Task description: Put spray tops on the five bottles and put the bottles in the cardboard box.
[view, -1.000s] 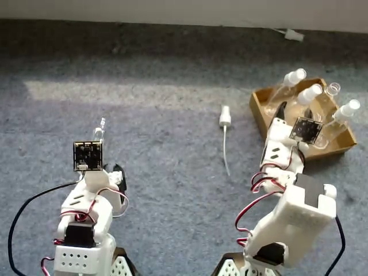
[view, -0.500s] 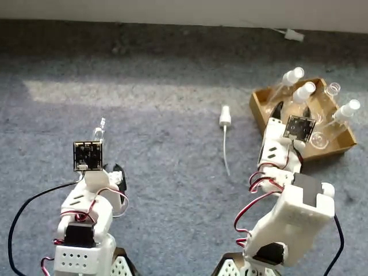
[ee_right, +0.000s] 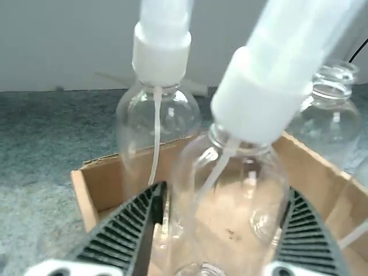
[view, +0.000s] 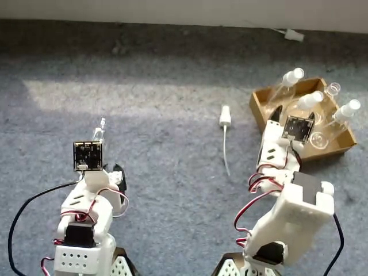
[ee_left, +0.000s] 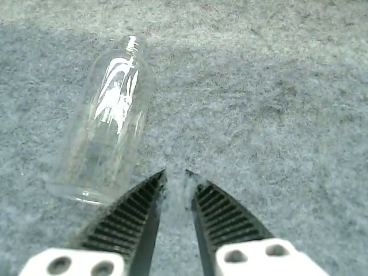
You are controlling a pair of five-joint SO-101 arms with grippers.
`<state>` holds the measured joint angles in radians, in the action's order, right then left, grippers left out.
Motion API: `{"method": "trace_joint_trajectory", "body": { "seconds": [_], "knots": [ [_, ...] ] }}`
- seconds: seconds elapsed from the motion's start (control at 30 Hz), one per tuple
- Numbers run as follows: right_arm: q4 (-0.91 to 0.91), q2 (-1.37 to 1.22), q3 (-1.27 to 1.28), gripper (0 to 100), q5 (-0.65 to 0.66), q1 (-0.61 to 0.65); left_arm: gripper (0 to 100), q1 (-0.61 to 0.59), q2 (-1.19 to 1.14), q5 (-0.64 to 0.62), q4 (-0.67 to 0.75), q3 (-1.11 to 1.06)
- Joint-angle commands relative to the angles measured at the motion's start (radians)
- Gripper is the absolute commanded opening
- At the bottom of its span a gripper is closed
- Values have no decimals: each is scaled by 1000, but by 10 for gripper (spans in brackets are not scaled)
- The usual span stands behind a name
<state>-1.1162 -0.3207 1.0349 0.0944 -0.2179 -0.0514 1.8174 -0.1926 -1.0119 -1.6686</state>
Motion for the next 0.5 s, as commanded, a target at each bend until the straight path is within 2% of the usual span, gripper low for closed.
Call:
{"method": "trace_joint_trajectory", "body": {
  "seconds": [0.0, 0.47],
  "knots": [
    [-13, 13, -4, 267, 11, 4, 7, -8, 13, 8, 6, -4],
    [-8, 16, 15, 267, 12, 2, 6, -8, 13, 8, 6, -4]
  ]
}}
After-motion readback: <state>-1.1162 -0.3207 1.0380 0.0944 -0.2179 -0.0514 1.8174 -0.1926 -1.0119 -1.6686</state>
